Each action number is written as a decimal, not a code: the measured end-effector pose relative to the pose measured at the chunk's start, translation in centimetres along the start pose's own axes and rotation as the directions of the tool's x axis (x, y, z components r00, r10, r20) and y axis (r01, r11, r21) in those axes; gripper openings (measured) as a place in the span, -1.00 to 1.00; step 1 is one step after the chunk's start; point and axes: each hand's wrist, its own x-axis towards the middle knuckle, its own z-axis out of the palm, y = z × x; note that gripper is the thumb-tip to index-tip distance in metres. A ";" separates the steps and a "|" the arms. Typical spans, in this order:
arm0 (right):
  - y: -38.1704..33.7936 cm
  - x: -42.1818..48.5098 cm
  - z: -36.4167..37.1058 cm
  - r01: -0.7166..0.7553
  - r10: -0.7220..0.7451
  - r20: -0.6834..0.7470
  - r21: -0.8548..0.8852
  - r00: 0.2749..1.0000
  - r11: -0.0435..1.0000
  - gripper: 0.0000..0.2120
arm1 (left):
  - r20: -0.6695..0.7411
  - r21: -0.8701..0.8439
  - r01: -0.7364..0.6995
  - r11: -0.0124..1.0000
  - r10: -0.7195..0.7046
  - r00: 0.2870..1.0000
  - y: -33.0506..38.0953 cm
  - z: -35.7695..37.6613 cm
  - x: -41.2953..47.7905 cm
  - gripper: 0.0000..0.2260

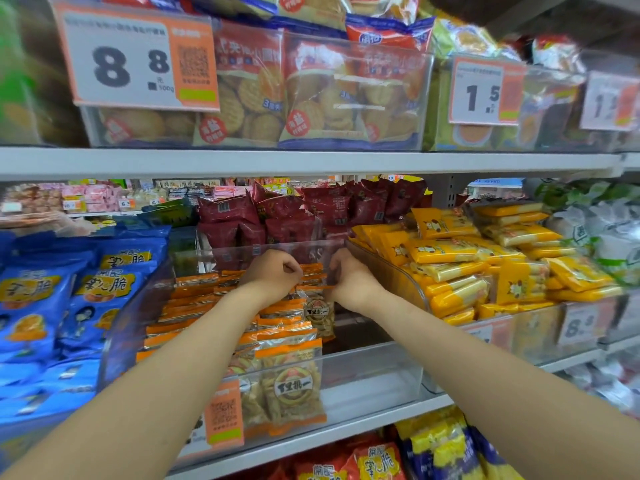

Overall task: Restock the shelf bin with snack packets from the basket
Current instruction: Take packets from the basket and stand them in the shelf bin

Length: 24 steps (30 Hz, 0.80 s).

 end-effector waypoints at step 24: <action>14.5 -29.5 -7.8 0.059 -0.091 -0.397 -0.091 0.913 0.994 -0.81 | 0.353 -0.347 -0.192 0.918 0.317 0.880 15.5 14.1 -20.4 -0.89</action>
